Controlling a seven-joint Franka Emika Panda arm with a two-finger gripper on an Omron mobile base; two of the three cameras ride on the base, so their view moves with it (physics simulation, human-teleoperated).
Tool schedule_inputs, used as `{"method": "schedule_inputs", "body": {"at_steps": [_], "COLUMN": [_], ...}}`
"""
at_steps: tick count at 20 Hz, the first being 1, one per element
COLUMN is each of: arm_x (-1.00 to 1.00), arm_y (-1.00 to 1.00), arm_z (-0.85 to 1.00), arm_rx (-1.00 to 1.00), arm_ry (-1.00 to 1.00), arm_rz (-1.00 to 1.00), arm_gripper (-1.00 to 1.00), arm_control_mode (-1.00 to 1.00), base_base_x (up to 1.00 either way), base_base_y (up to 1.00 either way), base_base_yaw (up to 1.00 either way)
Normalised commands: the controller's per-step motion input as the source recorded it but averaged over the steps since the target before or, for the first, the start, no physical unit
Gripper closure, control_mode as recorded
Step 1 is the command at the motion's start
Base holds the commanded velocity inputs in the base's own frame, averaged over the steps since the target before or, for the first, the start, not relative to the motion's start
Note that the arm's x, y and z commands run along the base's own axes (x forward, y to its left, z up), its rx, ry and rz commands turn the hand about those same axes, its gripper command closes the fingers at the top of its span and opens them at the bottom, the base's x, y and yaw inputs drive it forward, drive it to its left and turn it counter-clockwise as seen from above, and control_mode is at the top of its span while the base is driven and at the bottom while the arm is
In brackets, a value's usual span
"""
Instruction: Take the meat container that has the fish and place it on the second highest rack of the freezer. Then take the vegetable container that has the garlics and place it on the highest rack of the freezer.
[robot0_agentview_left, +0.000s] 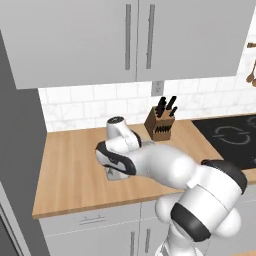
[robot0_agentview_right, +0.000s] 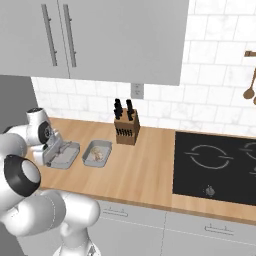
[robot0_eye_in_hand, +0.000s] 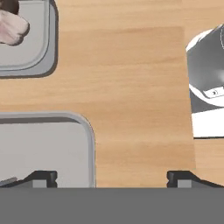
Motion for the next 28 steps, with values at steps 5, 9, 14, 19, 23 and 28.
{"method": "schedule_inputs", "body": {"at_steps": [5, 9, 14, 19, 23, 28], "arm_x": [0.25, 0.23, 0.09, 0.26, 0.33, -0.05], "arm_y": [0.0, 0.0, 0.0, 0.0, -0.02, -0.18], "arm_z": [-0.25, -0.31, -0.36, -0.26, -0.23, -0.26], "arm_rx": [0.0, 0.0, 0.0, 0.0, 0.0, 0.0], "arm_ry": [0.02, 0.0, 0.0, 0.03, 0.11, 0.04], "arm_rz": [-0.17, -0.05, 0.0, 0.0, 0.0, 0.0], "arm_gripper": [-1.0, -1.0, -1.0, -1.0, -1.0, -1.0], "arm_control_mode": [-1.0, -1.0, -1.0, -1.0, -1.0, -1.0], "base_base_x": [0.0, 0.0, 0.0, 0.0, 0.0, 0.0], "base_base_y": [0.0, 0.0, 0.0, 0.0, 0.0, 0.0], "base_base_yaw": [0.0, 0.0, 0.0, 0.0, 0.0, 0.0]}}
